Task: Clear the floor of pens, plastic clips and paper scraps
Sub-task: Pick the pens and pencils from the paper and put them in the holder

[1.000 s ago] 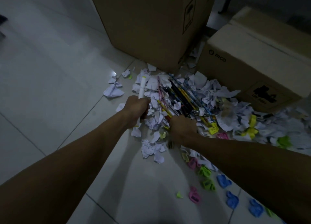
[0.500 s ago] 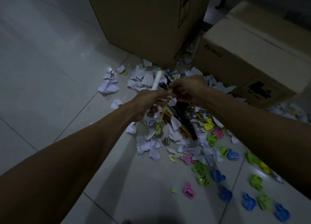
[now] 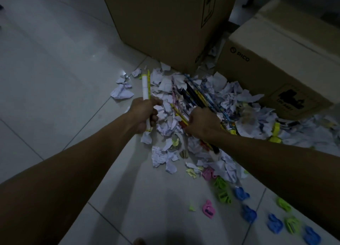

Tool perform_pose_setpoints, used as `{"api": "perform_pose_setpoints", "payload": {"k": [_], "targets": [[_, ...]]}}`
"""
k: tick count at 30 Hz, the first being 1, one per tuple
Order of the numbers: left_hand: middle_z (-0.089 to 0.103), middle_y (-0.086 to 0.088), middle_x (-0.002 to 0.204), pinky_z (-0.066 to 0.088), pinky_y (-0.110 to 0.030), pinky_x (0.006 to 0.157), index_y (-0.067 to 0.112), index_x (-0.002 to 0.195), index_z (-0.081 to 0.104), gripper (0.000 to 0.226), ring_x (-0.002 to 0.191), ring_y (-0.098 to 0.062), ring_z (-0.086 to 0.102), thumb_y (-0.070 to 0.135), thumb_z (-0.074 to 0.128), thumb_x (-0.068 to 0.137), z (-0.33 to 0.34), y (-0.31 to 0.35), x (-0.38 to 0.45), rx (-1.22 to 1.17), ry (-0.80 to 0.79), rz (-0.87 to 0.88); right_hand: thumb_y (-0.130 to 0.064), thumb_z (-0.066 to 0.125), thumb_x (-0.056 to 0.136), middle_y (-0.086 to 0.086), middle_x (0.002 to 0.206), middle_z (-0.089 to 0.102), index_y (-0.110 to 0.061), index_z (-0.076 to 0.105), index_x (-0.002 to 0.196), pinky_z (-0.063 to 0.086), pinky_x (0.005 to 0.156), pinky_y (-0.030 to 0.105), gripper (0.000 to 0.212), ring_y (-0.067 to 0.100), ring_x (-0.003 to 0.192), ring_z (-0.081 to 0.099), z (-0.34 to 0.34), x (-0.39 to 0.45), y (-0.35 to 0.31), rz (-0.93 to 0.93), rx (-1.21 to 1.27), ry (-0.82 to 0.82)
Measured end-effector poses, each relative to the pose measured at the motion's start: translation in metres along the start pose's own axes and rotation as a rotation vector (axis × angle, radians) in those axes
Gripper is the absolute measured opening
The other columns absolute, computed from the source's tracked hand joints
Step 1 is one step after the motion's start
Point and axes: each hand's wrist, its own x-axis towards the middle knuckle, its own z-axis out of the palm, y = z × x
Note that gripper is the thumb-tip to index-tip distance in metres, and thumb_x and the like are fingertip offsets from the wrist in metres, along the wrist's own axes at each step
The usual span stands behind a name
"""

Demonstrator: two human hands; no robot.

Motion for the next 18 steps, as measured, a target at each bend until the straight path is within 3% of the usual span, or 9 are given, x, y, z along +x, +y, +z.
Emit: {"api": "perform_pose_setpoints", "payload": {"k": [4, 7, 10, 12, 14, 18], "targets": [[0.024, -0.001, 0.050, 0.023, -0.016, 0.038, 0.005, 0.090, 0.056, 0.020, 0.036, -0.013, 0.020, 0.021, 0.049, 0.100, -0.007, -0.011, -0.001, 0.004, -0.019, -0.048, -0.042, 0.071, 0.083, 0.013, 0.110, 0.057, -0.011, 0.052, 0.112, 0.037, 0.069, 0.035, 0.046, 0.033, 0.096, 0.059, 0.013, -0.005, 0.002, -0.035, -0.235, 0.024], [0.023, -0.002, 0.057, 0.024, -0.017, 0.038, 0.005, 0.089, 0.056, 0.023, 0.036, -0.013, 0.021, 0.023, 0.048, 0.101, -0.009, -0.014, -0.002, 0.014, -0.033, -0.040, -0.039, 0.065, 0.088, 0.013, 0.118, 0.055, -0.011, 0.052, 0.113, 0.041, 0.075, 0.038, 0.039, 0.034, 0.103, 0.058, 0.011, -0.006, 0.000, -0.025, -0.255, 0.041], [0.025, -0.002, 0.057, 0.025, -0.017, 0.038, 0.005, 0.088, 0.056, 0.024, 0.037, -0.014, 0.022, 0.023, 0.048, 0.101, -0.011, -0.013, -0.003, 0.025, -0.034, -0.033, -0.036, 0.070, 0.083, 0.016, 0.121, 0.053, -0.007, 0.049, 0.121, 0.048, 0.087, 0.043, 0.052, 0.035, 0.109, 0.056, 0.001, -0.002, 0.001, 0.091, -0.137, -0.039], [0.027, -0.002, 0.057, 0.025, -0.017, 0.039, 0.006, 0.087, 0.056, 0.024, 0.038, -0.014, 0.023, 0.023, 0.047, 0.101, -0.013, -0.013, -0.003, 0.029, -0.031, -0.032, -0.028, 0.076, 0.077, 0.014, 0.093, 0.057, -0.006, 0.054, 0.093, 0.052, 0.074, 0.040, 0.034, 0.030, 0.082, 0.060, -0.003, 0.003, 0.008, 0.153, -0.013, -0.076], [0.028, -0.003, 0.057, 0.025, -0.018, 0.040, 0.006, 0.088, 0.056, 0.024, 0.038, -0.014, 0.024, 0.023, 0.047, 0.101, -0.013, -0.014, -0.002, 0.028, -0.031, -0.033, -0.021, 0.082, 0.073, 0.011, 0.063, 0.044, -0.010, 0.041, 0.064, 0.044, 0.060, 0.033, 0.043, 0.023, 0.053, 0.044, -0.006, 0.005, 0.015, 0.195, 0.173, -0.118], [0.029, -0.003, 0.058, 0.027, -0.021, 0.040, 0.005, 0.092, 0.060, 0.024, 0.040, -0.015, 0.026, 0.024, 0.049, 0.100, -0.009, -0.016, -0.001, 0.037, -0.073, -0.018, -0.020, 0.086, 0.071, 0.011, 0.051, 0.040, -0.007, 0.046, 0.055, 0.048, 0.057, 0.032, 0.045, 0.024, 0.047, 0.043, -0.019, 0.003, 0.025, 0.268, 0.504, -0.077]]}}
